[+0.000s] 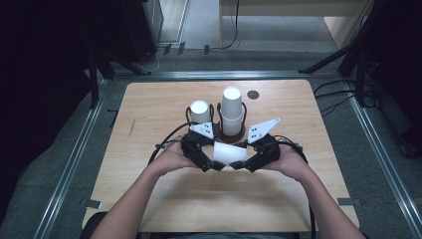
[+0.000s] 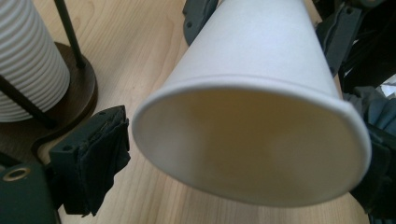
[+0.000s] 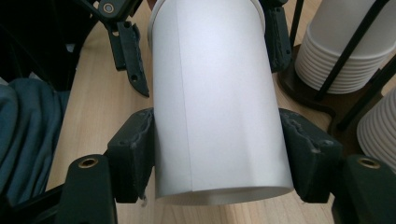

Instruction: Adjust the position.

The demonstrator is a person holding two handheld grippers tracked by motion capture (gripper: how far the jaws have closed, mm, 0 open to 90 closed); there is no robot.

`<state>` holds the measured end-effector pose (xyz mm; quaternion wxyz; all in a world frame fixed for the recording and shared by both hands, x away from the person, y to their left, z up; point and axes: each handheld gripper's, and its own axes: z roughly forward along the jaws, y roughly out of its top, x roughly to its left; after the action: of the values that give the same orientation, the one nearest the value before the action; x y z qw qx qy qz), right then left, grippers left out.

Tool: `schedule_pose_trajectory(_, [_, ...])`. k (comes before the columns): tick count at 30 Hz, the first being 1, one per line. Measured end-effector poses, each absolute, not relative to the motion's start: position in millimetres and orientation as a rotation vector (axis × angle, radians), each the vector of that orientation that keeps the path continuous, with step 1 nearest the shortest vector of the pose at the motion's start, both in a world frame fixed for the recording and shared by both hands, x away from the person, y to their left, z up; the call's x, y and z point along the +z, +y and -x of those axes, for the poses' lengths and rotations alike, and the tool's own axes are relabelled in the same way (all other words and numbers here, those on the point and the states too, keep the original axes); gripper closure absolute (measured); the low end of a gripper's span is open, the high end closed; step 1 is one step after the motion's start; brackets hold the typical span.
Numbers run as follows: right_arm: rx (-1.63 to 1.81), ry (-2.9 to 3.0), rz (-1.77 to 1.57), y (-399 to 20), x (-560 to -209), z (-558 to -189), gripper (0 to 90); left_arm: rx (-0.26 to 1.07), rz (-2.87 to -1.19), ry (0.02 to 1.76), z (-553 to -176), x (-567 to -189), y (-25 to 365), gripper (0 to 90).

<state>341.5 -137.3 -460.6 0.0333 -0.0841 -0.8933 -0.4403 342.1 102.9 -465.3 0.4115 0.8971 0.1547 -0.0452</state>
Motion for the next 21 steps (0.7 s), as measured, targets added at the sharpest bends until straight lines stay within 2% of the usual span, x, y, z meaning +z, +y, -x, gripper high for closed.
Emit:
schedule_pose_trajectory(5, [-1.387,-2.713,0.255,-136.7,-459.1,-341.9,33.0,-0.148,-2.234,0.398,-341.2,-466.7,102.0,7.4])
schedule_pose_trajectory(6, [-1.389,-2.699,0.253,-136.7,-459.0,-342.4,33.0,-0.160,-2.225,0.402,-341.8,-467.0,102.8,12.2])
schedule_pose_trajectory(10, [-1.381,-2.694,0.262,-135.7,-459.8,-342.6,33.2,-0.152,-2.209,0.370,-340.6,-464.4,104.2,17.5])
schedule_pose_trajectory(21, [-1.375,-2.694,0.242,-136.7,-461.8,-341.6,32.7,-0.222,-2.219,0.359,-343.0,-465.0,105.8,23.1])
